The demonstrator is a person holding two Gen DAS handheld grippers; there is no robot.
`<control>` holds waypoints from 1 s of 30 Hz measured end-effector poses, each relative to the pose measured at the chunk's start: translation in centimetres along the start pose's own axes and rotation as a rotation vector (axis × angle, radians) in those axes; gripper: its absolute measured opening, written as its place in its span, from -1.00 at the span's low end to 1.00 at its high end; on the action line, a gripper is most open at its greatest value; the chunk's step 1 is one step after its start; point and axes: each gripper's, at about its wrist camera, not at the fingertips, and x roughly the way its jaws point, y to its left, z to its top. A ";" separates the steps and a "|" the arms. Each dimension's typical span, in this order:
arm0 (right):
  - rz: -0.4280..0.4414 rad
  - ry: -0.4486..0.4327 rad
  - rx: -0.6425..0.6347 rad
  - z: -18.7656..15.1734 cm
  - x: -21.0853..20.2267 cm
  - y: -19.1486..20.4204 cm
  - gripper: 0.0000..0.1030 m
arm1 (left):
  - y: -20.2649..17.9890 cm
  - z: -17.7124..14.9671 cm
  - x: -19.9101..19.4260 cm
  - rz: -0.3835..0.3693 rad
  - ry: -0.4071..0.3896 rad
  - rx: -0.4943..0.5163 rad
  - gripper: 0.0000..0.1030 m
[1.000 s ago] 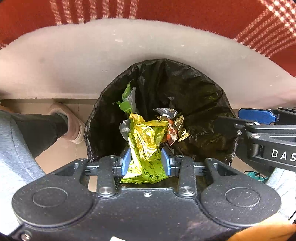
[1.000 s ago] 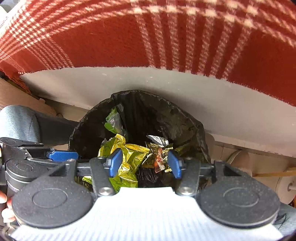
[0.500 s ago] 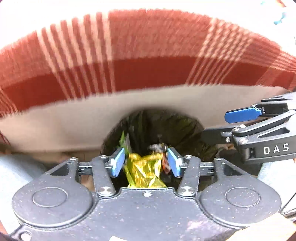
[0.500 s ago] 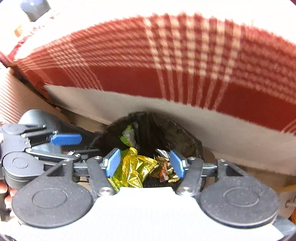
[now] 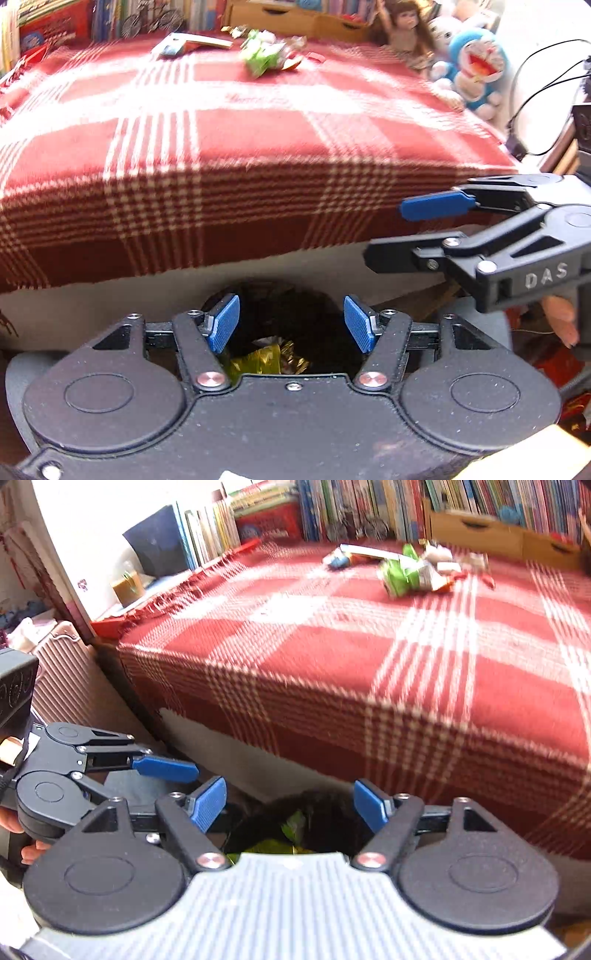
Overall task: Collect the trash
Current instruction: 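Raise both tools back up toward the remaining items on the blanket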
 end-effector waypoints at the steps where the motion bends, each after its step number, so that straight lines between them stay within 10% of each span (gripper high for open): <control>1: -0.001 -0.015 -0.007 0.4 -0.4 0.2 0.67 | -0.1 0.3 -0.5 -0.011 -0.008 0.001 0.19; 30: -0.054 -0.166 0.080 3.7 -2.9 -2.8 0.73 | 2.2 6.4 -3.7 -0.029 -0.178 -0.041 0.33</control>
